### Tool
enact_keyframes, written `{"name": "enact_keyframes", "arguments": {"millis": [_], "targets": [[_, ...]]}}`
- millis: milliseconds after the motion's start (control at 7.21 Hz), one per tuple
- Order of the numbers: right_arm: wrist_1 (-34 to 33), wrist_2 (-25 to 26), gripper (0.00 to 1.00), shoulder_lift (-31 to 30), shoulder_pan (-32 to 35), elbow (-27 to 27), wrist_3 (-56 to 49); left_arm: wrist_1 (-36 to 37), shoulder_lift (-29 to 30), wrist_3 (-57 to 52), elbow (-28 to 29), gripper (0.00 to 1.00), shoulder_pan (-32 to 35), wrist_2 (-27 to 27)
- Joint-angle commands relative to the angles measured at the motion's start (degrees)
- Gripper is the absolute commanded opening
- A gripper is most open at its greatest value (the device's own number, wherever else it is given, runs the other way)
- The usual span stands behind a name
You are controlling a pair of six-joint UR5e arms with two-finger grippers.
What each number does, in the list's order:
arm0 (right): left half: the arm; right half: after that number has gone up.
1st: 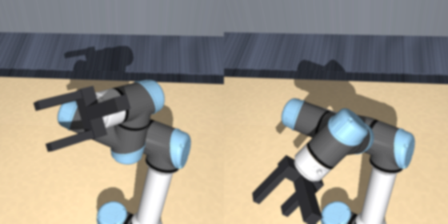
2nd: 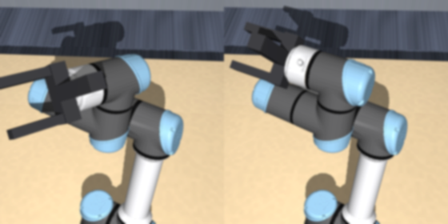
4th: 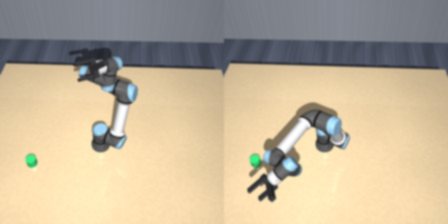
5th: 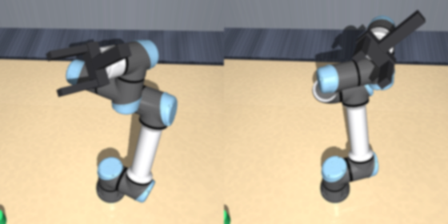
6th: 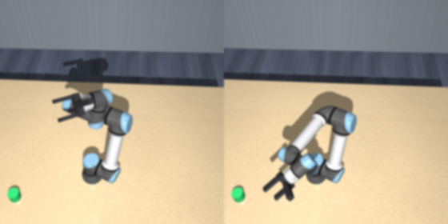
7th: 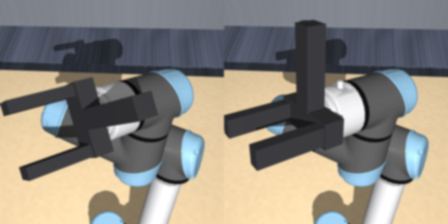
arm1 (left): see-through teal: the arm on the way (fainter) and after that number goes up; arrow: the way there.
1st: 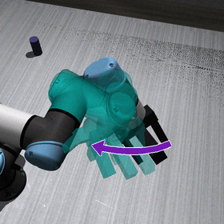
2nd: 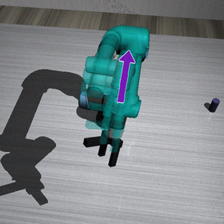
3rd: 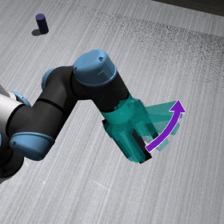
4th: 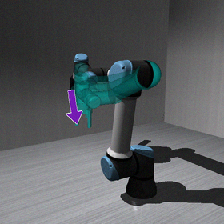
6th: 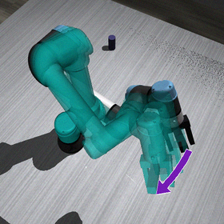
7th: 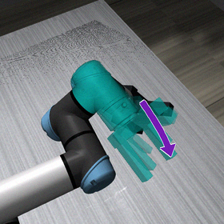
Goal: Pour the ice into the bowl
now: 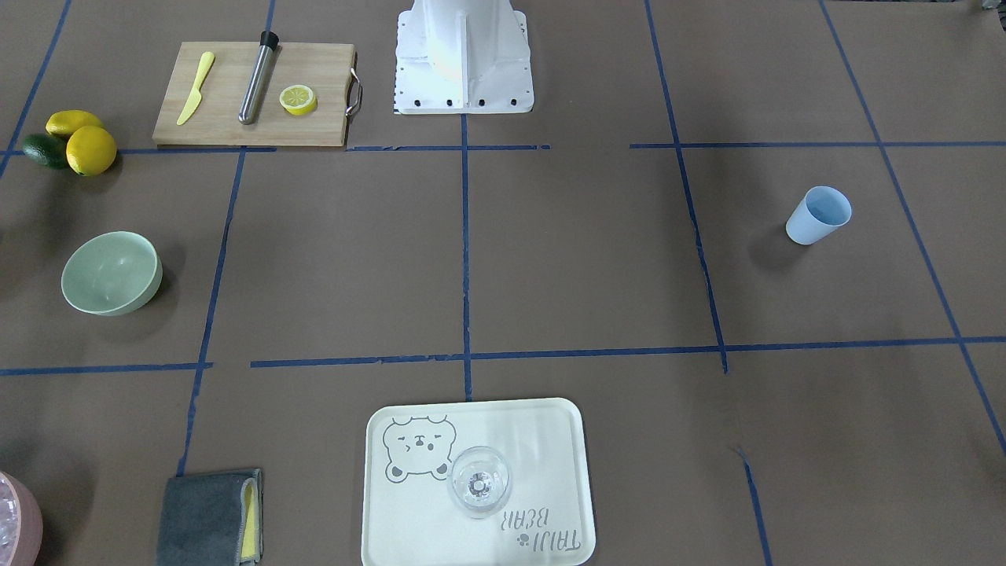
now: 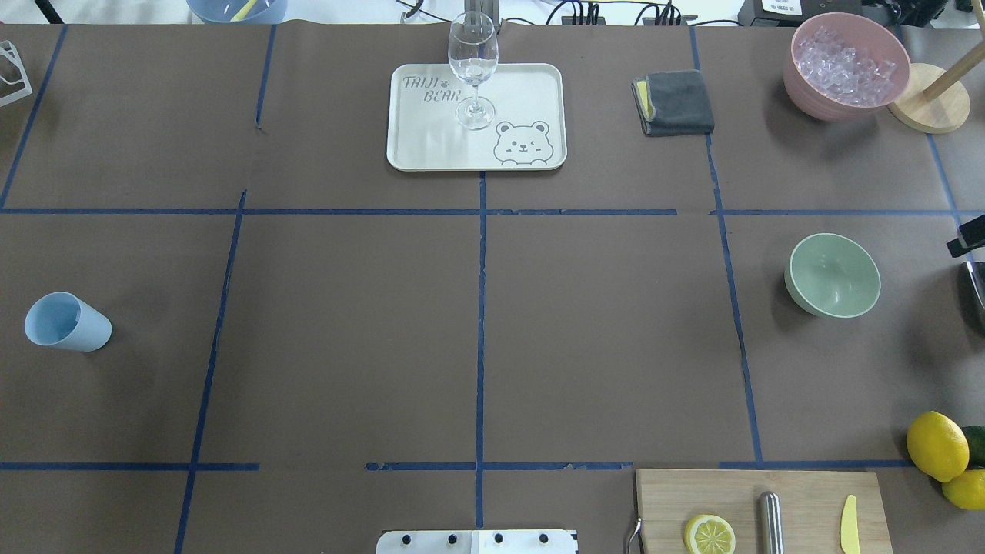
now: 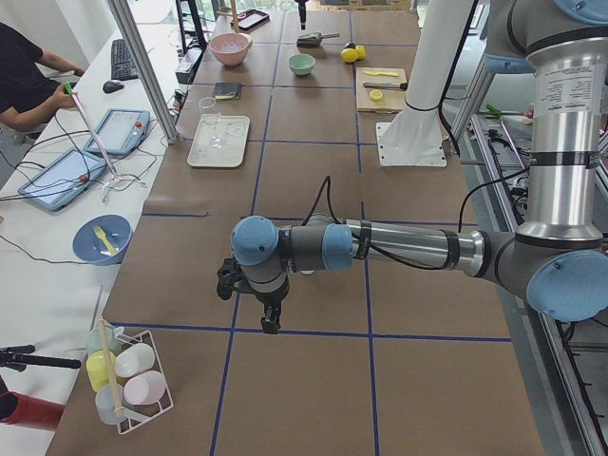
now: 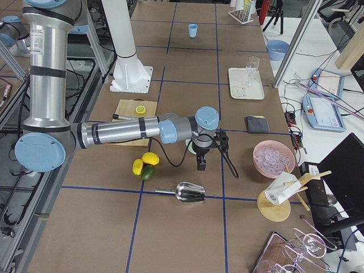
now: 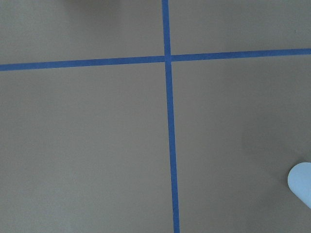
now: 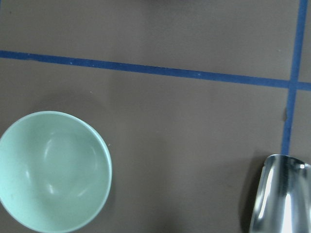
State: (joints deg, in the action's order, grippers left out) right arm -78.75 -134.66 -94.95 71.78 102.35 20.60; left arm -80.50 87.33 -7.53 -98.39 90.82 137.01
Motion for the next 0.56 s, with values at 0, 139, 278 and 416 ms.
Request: {"name": "enact_keyframes", "arguments": {"millis": [0,139,278,416], "targets": [[12.4,3.2,1.00,0.1,-7.6,-4.1,12.1,-1.3,0.2,0.0,0.0,1.00,0.0,0.0],[19.7,4.3,1.00,0.9,-11.4,-7.8,19.3,-2.2,0.1,0.1,0.0,1.00,0.0,0.1],[23.7,5.5,1.00,2.0,-13.9,-9.4,25.0,-2.2,0.1,0.1,0.0,1.00,0.0,0.1],[24.2,7.0,1.00,2.3,-15.6,-9.5,27.0,-2.2,0.1,0.1,0.0,1.00,0.0,0.1]]}}
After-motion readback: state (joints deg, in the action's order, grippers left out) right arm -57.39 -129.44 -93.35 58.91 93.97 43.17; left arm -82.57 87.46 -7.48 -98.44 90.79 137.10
